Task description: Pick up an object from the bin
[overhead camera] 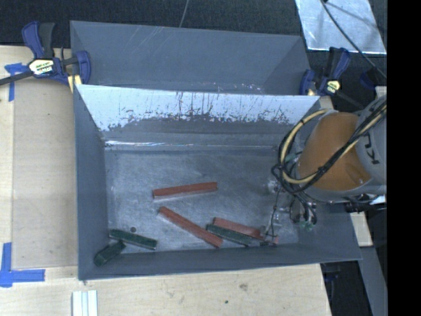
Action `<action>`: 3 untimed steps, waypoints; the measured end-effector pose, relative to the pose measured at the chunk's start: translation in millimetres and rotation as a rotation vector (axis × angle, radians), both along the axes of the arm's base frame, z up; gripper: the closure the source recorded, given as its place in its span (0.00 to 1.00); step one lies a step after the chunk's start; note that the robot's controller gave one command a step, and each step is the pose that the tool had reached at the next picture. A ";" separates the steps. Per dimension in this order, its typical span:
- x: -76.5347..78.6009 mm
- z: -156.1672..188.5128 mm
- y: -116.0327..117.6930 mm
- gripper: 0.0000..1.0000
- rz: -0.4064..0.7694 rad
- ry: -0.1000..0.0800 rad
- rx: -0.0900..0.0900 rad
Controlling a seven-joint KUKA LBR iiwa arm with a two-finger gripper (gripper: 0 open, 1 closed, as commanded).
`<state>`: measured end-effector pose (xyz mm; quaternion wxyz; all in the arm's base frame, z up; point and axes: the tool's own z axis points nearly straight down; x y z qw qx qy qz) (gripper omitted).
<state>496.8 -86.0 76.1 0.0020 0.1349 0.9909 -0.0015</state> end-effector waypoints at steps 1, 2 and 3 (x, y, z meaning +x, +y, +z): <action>-0.6 5.4 76.6 0.00 0.076 0.003 0.003; -14.4 7.3 42.4 1.00 -0.042 0.008 0.004; -14.5 7.3 42.4 1.00 -0.041 0.008 0.004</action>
Offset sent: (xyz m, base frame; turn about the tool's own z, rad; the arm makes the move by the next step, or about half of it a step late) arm -0.0143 0.0429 0.0075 0.0426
